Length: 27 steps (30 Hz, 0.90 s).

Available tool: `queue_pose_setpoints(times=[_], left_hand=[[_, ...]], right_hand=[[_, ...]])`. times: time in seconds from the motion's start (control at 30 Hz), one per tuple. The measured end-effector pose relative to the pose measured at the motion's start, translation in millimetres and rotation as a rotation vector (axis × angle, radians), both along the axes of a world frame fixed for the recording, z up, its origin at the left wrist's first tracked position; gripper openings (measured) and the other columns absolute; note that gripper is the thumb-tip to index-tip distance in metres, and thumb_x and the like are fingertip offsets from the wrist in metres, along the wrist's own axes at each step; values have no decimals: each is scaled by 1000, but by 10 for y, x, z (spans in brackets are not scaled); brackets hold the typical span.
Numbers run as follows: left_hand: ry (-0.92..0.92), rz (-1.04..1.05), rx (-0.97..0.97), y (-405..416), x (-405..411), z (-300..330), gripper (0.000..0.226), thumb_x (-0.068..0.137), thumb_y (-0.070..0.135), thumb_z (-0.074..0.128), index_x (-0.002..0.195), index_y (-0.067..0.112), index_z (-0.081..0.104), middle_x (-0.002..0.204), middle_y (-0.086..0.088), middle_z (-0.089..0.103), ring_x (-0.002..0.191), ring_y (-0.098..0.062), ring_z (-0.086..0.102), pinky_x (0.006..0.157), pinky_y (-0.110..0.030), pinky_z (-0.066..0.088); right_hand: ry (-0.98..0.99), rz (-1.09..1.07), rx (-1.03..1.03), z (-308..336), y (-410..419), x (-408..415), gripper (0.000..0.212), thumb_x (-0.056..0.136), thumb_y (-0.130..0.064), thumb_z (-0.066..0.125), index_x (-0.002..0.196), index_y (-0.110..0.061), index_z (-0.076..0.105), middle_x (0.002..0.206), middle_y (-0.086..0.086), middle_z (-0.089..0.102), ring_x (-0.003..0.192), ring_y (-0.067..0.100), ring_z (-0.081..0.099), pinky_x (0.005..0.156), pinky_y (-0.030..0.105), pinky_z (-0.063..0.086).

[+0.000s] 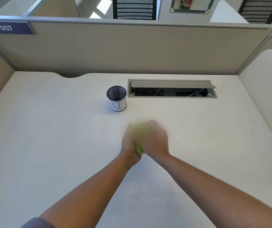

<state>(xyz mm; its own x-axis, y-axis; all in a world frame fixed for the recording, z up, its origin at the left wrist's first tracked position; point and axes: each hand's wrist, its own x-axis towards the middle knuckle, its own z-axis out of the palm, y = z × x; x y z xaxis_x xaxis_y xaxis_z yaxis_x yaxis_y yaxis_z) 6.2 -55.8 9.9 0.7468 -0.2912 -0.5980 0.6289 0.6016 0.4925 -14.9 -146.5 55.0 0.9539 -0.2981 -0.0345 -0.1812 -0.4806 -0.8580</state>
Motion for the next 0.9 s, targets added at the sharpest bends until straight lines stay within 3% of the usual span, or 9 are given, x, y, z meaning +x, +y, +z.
queue_pose_setpoints(times=[0.1,0.2,0.3,0.4,0.53,0.63,0.8,0.9], left_hand=[[13,-13,-5,16,27,-11,66,102,58,34,93,15,83,95,-11,79,87,-25,77,69,-33,62],[19,-6,-2,35,49,-16,64,101,58,36,97,12,81,101,-16,77,91,-29,75,81,-39,58],[5,2,-26,37,71,-17,65,102,57,33,96,10,78,92,-15,75,82,-27,74,75,-35,57],[1,-1,-56,57,100,-9,64,103,57,31,105,9,73,93,-15,76,81,-27,75,76,-35,54],[11,1,-79,73,119,24,67,102,58,31,126,7,67,107,-18,77,90,-30,76,73,-36,62],[29,11,-82,73,124,58,69,101,58,34,138,6,60,124,-21,69,101,-34,72,82,-40,59],[23,2,-109,86,130,73,70,101,58,33,116,5,77,119,-20,74,102,-34,74,93,-42,55],[45,5,-103,81,114,80,72,101,58,35,131,0,66,134,-24,66,117,-38,63,109,-47,43]], right_hand=[[12,-38,198,-12,-34,39,24,64,-45,65,79,-27,63,52,-15,50,51,5,47,52,29,44],[51,-62,464,2,-74,70,22,72,-37,71,81,-17,69,61,0,56,59,15,52,60,34,48],[98,-65,671,28,-127,101,31,77,-35,73,87,-6,73,68,2,62,64,15,56,59,28,50],[183,-48,813,48,-186,137,30,75,-40,75,85,-12,75,78,8,63,71,21,58,60,29,48],[284,-23,908,52,-251,172,27,74,-49,74,81,-23,71,70,0,61,62,17,56,55,27,40],[308,-29,940,32,-278,192,34,72,-53,75,84,-21,71,72,2,61,63,18,54,57,30,34],[332,-70,1069,-22,-315,210,24,75,-50,76,78,-26,75,90,7,64,77,24,57,65,33,37],[343,-55,1115,-67,-351,212,22,80,-47,73,82,-25,75,95,8,69,79,24,63,66,33,44]])
